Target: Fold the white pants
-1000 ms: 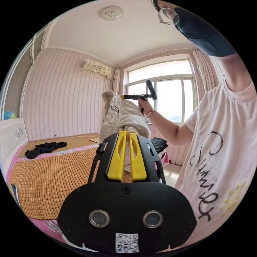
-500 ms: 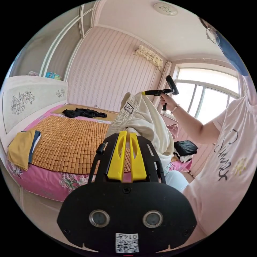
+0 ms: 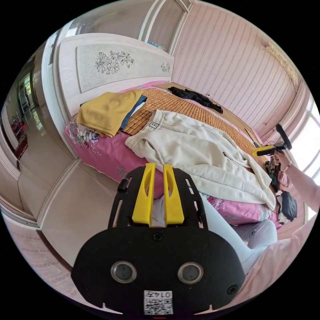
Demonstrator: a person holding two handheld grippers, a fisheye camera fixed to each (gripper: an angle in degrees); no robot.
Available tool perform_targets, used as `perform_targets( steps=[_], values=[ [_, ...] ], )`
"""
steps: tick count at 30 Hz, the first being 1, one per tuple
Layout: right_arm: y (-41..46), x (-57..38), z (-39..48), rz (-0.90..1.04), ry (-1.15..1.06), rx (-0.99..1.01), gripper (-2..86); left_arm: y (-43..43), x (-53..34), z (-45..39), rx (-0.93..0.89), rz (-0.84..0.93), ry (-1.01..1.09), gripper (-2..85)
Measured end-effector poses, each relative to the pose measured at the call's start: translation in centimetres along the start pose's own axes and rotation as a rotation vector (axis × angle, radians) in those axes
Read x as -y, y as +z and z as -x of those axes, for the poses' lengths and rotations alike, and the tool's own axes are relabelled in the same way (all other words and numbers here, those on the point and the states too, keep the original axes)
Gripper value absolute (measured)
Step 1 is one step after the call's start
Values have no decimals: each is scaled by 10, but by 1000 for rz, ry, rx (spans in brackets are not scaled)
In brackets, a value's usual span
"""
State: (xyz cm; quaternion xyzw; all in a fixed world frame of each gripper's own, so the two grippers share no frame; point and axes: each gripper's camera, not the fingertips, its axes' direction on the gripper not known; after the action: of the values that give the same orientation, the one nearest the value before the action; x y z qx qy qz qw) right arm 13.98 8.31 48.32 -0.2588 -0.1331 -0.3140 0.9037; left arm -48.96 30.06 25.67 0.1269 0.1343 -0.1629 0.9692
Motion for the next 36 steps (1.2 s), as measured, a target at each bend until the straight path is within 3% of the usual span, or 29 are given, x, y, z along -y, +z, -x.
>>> perform_targets(
  steps=[5,11,17,22,26,31,36],
  values=[
    [34,-168,-93,119,415,-11,111,31,10,-51,-112,21,108,48],
    [29,-260,-127,1,730,85,136,102,27,-177,-307,143,360,63],
    [40,-269,-134,43,706,107,120,177,14,-316,-385,285,584,83],
    [18,-271,-137,47,606,82,20,249,-21,-397,-216,444,801,91],
    [-25,-299,-147,-70,584,183,6,268,-36,-409,-151,459,813,84],
    [-73,-344,-156,-165,553,335,2,257,-57,-417,-189,458,886,-4],
    [-94,-358,-171,-104,563,226,16,241,-98,-394,-328,568,1004,-7]
  ],
)
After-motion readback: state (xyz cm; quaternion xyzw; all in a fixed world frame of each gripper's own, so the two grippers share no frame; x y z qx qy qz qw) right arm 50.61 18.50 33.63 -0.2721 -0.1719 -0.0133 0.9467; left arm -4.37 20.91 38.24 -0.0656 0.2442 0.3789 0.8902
